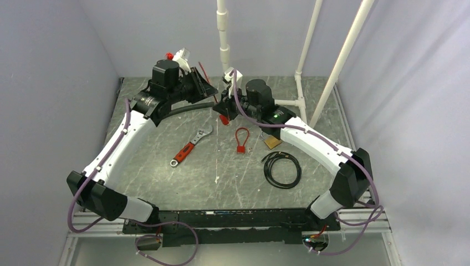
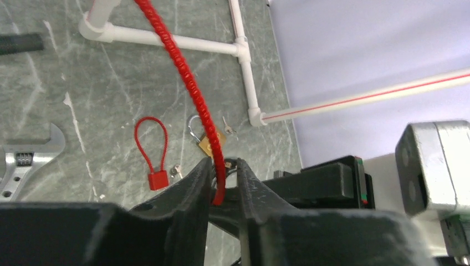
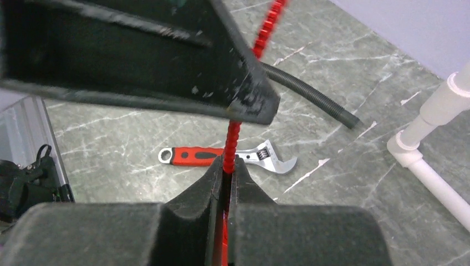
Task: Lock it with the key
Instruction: Pick up the lock from the center of the board.
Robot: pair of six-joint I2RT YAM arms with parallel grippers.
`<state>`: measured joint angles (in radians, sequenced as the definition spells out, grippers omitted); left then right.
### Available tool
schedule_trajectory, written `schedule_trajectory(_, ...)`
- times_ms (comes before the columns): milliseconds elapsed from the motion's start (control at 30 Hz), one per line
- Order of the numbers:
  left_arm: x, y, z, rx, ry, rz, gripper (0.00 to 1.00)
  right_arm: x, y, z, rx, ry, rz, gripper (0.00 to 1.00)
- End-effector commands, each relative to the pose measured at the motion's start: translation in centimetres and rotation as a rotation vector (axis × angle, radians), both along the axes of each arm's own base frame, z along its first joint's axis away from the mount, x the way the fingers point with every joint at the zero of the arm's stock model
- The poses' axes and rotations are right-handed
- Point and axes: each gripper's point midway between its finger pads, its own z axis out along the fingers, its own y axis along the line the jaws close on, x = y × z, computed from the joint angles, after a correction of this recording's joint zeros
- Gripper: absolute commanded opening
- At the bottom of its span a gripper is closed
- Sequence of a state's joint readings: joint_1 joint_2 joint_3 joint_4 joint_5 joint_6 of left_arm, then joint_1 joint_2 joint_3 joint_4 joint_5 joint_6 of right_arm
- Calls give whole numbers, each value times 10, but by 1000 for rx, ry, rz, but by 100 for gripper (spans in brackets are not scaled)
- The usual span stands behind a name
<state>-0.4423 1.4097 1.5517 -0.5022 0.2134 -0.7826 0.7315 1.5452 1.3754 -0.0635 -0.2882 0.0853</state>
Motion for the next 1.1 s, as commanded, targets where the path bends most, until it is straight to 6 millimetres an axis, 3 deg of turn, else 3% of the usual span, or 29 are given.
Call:
schedule_trajectory(0,-29,-5,29,51,-203,-209,41,-7,-15,35,37,-93,12,0)
schedule_trajectory(133,-60,7,43,101,-362,-424,76,-28,-35,33,53,-84,136,0)
schedule_trajectory(200,-81,16,54,118,-482,-559,87,-37,-46,28,45,-55,193,0)
schedule_trajectory(267,-96,22,55,209,-602,-657,90,-46,-54,22,38,-32,275,0)
schedule_trajectory(367,-105,32,36,389,-676,-784,86,-64,-64,13,1,-21,387,0)
schedule_trajectory(500,-99,48,21,643,-820,-910,81,-87,-70,0,-34,44,485,0)
schedule_trajectory(633,-87,58,10,827,-921,-954,68,-97,-73,-7,-43,87,506,0)
schedule_trajectory(800,-76,51,-23,1067,-904,-1051,57,-104,-74,-9,-36,108,525,0)
schedule_trajectory(1067,-63,30,-35,1191,-951,-1044,50,-114,-74,-14,-44,135,559,0)
